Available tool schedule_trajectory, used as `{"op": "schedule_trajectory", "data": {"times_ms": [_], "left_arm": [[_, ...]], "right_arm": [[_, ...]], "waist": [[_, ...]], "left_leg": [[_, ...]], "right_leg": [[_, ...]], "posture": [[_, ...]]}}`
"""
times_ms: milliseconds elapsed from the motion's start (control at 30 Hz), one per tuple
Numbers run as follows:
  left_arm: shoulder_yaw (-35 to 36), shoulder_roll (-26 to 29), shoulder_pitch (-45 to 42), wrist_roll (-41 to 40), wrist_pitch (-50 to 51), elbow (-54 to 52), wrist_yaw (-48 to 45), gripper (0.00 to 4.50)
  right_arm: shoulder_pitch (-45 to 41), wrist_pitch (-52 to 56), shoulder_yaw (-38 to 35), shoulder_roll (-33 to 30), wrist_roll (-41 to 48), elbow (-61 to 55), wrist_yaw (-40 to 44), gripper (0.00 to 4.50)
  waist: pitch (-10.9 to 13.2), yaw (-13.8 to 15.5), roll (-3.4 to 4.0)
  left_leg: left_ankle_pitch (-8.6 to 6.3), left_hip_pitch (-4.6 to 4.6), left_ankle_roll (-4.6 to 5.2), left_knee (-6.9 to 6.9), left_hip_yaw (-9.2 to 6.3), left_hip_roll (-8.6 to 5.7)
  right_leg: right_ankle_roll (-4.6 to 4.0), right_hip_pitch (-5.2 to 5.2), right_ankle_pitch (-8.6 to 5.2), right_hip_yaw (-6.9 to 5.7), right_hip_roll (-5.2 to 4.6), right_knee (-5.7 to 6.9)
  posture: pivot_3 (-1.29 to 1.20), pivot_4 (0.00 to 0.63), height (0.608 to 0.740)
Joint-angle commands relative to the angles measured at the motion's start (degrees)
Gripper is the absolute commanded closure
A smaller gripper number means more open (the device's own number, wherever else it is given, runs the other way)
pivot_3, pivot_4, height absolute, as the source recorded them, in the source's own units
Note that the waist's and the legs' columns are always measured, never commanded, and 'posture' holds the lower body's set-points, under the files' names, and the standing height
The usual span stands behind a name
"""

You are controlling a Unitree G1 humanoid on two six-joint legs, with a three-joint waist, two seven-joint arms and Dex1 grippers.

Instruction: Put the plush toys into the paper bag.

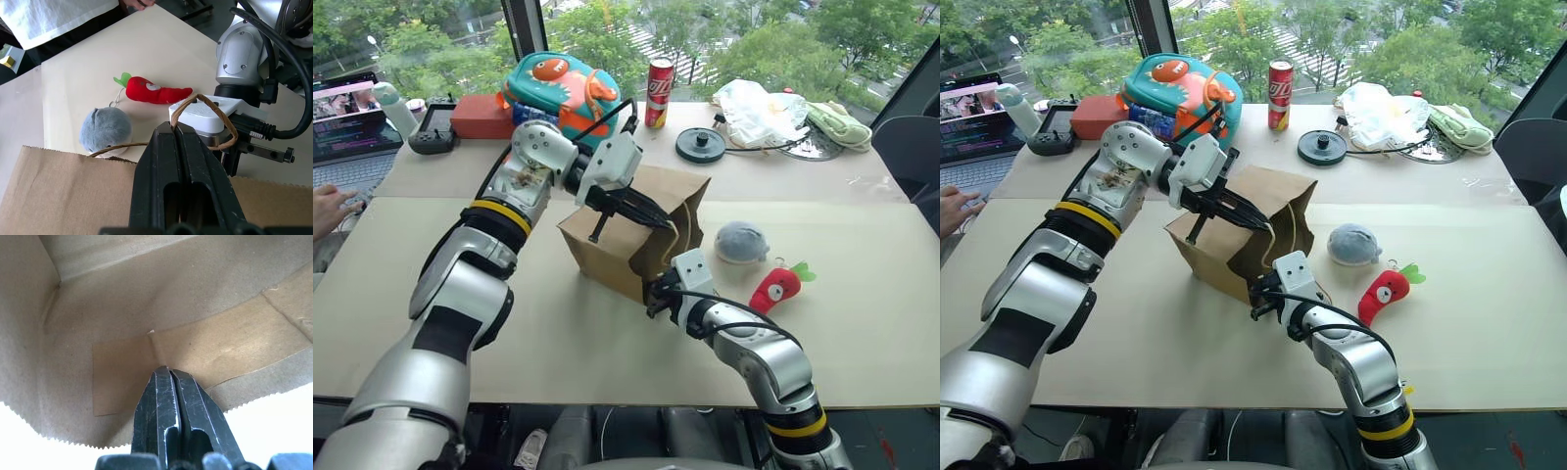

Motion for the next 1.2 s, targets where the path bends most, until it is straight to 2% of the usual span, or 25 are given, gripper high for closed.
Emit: {"op": "schedule_trajectory", "data": {"times_ms": [33, 167, 367, 500, 633, 667, 767, 867, 900, 1067, 1200], "left_arm": [[-3.2, 3.8, 2.5, -2.4, 0.0, -6.1, -0.2, 4.5], [-7.8, 8.3, 4.5, -3.6, -1.8, -9.9, -0.2, 4.5], [-6.2, 7.8, 2.2, -4.9, -0.5, -6.8, -0.2, 4.5], [-4.2, 6.7, 2.1, -5.4, 1.3, -6.0, -0.2, 4.5], [-3.8, 6.7, 3.6, -5.3, 2.6, -7.9, -0.2, 4.5], [-3.7, 6.7, 3.9, -5.3, 2.8, -8.3, -0.2, 4.5], [-3.6, 6.8, 4.6, -5.1, 3.3, -9.2, -0.2, 4.5], [-3.5, 6.6, 4.7, -4.8, 3.3, -9.2, -0.2, 4.5], [-3.5, 6.5, 4.7, -4.7, 3.4, -9.2, -0.2, 4.5], [-3.3, 6.0, 4.6, -4.6, 3.4, -9.1, -0.2, 4.5], [-3.1, 5.8, 4.5, -4.4, 3.4, -8.8, -0.2, 4.5]], "right_arm": [[-0.7, 1.7, -4.2, 1.4, 3.4, -5.9, 0.6, 4.48], [0.1, 5.2, -11.1, 0.1, 8.2, -13.0, 2.3, 4.48], [8.4, 7.1, -17.0, -11.1, 14.9, -23.7, 10.3, 4.48], [12.0, 5.4, -19.5, -16.8, 13.8, -23.9, 11.5, 4.48], [8.9, 2.1, -22.0, -18.0, 9.0, -18.4, 7.5, 4.48], [7.7, 1.2, -22.4, -18.0, 7.8, -16.6, 6.5, 3.91], [5.1, -1.3, -23.2, -17.8, 6.2, -12.6, 5.8, 3.08], [0.2, -1.9, -24.1, -18.9, 5.0, -6.6, 5.8, 2.05], [-0.9, -1.8, -23.9, -19.5, 4.4, -5.0, 5.8, 1.61], [-7.1, -3.8, -20.0, -22.1, 1.7, 5.2, 8.3, 0.04], [-10.6, -4.6, -16.9, -23.6, -1.1, 13.1, 9.4, 0.04]], "waist": [[0.0, -0.1, 0.0], [0.0, 0.0, 0.0], [0.0, 0.8, 0.0], [0.0, 0.2, 0.0], [0.0, -0.5, 0.01], [0.0, -0.5, 0.01], [0.0, -0.4, 0.01], [0.0, -0.3, 0.01], [0.0, -0.2, 0.01], [0.0, 0.2, 0.01], [0.0, 0.2, 0.02]], "left_leg": [[0.0, 0.0, 0.0, -0.01, 0.0, 0.0], [0.0, -0.04, 0.0, -0.01, -0.06, 0.01], [0.0, -0.11, 0.0, -0.01, -0.1, -0.08], [0.0, -0.1, 0.0, -0.01, -0.07, -0.06], [0.0, 0.02, 0.01, -0.01, -0.01, 0.03], [0.02, 0.03, 0.03, -0.01, -0.01, 0.03], [0.03, 0.02, 0.05, -0.01, -0.01, 0.02], [0.03, -0.04, 0.06, -0.01, 0.01, 0.01], [0.03, -0.06, 0.05, -0.01, 0.0, -0.03], [0.03, -0.06, 0.06, -0.01, 0.01, -0.05], [0.03, -0.05, 0.06, -0.01, 0.02, -0.04]], "right_leg": [[0.0, 0.0, 0.0, 0.0, 0.0, 0.01], [-0.01, -0.03, 0.0, -0.02, 0.0, 0.05], [0.01, 0.05, 0.0, -0.08, -0.09, -0.08], [0.01, 0.03, -0.01, -0.07, -0.06, -0.09], [0.05, 0.03, -0.03, 0.0, 0.05, -0.02], [0.05, 0.03, -0.03, 0.0, 0.05, -0.01], [0.04, 0.04, -0.02, 0.0, 0.05, 0.0], [-0.04, 0.02, 0.02, 0.0, 0.03, -0.04], [-0.04, 0.0, 0.03, 0.01, 0.0, -0.04], [-0.05, 0.01, 0.03, 0.01, -0.02, -0.06], [-0.05, 0.01, 0.03, 0.01, -0.01, -0.05]], "posture": [[0.0, 0.15, 0.74], [0.0, 0.15, 0.74], [0.0, 0.15, 0.74], [0.0, 0.15, 0.74], [0.0, 0.15, 0.74], [0.0, 0.15, 0.74], [0.0, 0.15, 0.74], [0.0, 0.15, 0.74], [0.0, 0.15, 0.74], [0.0, 0.15, 0.74], [0.0, 0.15, 0.74]]}}
